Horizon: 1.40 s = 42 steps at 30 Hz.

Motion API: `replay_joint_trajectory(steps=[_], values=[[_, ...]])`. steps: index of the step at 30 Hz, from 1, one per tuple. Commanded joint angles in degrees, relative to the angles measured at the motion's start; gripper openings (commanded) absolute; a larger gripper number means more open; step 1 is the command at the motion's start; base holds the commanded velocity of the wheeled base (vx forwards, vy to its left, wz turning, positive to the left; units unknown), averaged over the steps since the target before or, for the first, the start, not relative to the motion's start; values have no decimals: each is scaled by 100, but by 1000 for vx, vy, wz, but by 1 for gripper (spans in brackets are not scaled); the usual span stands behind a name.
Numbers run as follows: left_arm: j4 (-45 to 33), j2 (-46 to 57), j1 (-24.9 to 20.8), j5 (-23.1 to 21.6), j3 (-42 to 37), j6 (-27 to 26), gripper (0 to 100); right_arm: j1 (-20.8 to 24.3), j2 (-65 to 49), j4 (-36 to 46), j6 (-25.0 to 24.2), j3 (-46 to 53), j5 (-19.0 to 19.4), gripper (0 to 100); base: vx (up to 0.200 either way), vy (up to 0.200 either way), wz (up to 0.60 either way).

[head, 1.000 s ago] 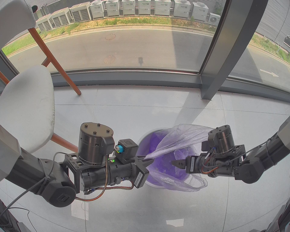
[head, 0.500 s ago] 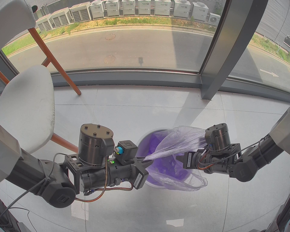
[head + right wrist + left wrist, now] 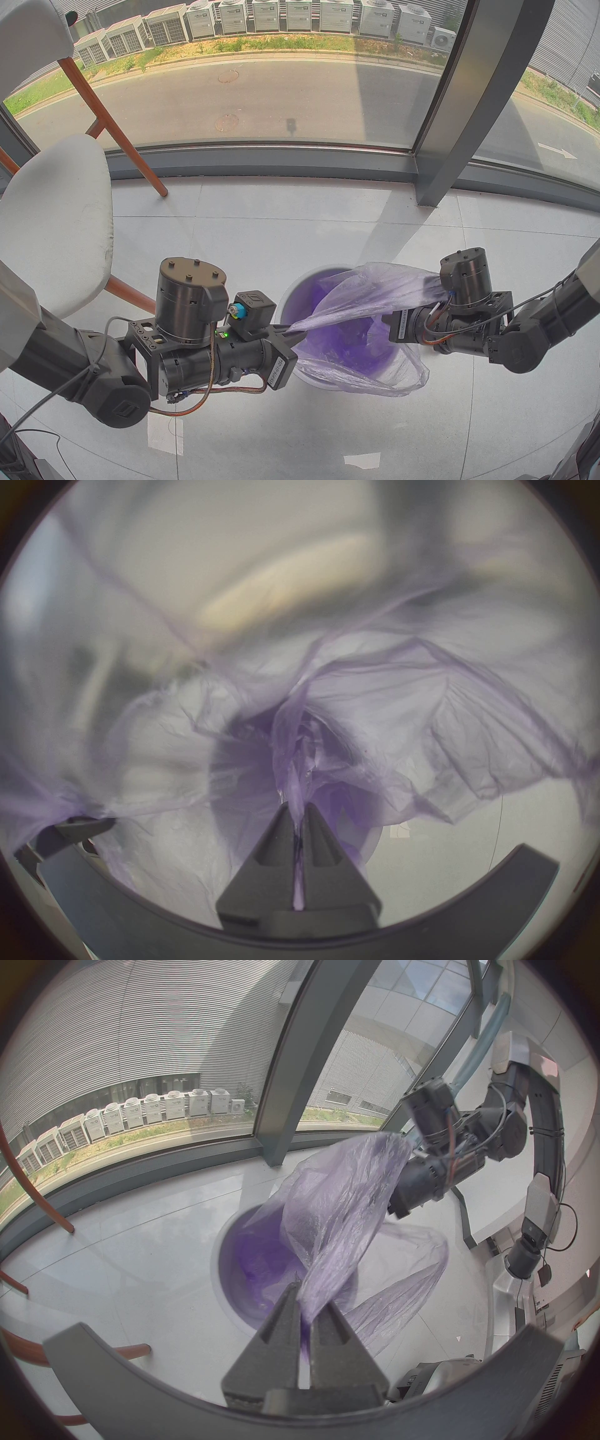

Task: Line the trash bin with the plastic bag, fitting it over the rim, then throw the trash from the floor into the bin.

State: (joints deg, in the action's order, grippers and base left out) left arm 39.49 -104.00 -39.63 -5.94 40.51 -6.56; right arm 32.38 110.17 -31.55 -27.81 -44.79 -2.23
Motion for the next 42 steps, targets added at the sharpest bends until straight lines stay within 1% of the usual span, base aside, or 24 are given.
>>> replay_joint_trajectory(steps=[1, 5, 10, 16, 20, 22, 25, 28, 29, 31, 32, 33, 34, 39, 42], values=[[-2, 73, 175, 14, -26, -3, 0, -91, -487, 0, -14, 32, 12, 0, 0, 0, 0], [-55, 73, 351, 348, -52, 5, 0, -285, -883, 0, -5, 348, 65, 0, 0, 0, 0], [-81, 11, 535, 444, -8, 5, 0, -540, -988, 0, -14, 664, 91, 0, 0, 0, 0], [-134, -68, 597, 638, 1, 5, 0, -724, -936, 0, -58, 761, 135, 0, 0, 0, 0], [-231, -33, 571, 734, -254, 5, 0, -724, -874, -27, -41, 1016, 443, 0, 0, 0, 0], [-240, -24, 571, 761, -316, -3, 0, -680, -786, -246, -23, 1113, 513, 0, 0, 0, 0], [-266, -15, 544, 840, -351, -3, 0, -645, -566, -774, -14, 1227, 522, 0, 0, 0, 0], [-477, -59, 404, 1016, -509, -47, 0, -469, -118, -1609, 3, 1570, 496, 0, 0, 0, 0], [-477, -68, 386, 1024, -518, -47, 0, -452, -83, -1697, 3, 1605, 496, 0, 0, 0, 0], [-468, -156, 307, 1042, -527, -56, 0, -329, 84, -2391, 12, 1904, 513, 0, 0, 0, 0], [-459, -235, 298, 1042, -500, -56, 0, -276, 137, -2646, 38, 2009, 531, 0, 0, 0, 0], [-450, -244, 298, 1042, -500, -56, 0, -276, 145, -2672, 47, 2018, 539, 0, 0, 0, 0], [-442, -340, 298, 1033, -483, -65, 0, -223, 277, -2989, 91, 2150, 601, 0, 0, 0, 0], [-450, -525, 34, 1068, -527, -82, 0, -206, 356, -3191, 329, 2580, 663, 0, 0, 0, 0], [-468, -578, -97, 1183, -509, -153, 0, -232, 418, -3200, 522, 2791, 830, 0, 0, 0, 0]])
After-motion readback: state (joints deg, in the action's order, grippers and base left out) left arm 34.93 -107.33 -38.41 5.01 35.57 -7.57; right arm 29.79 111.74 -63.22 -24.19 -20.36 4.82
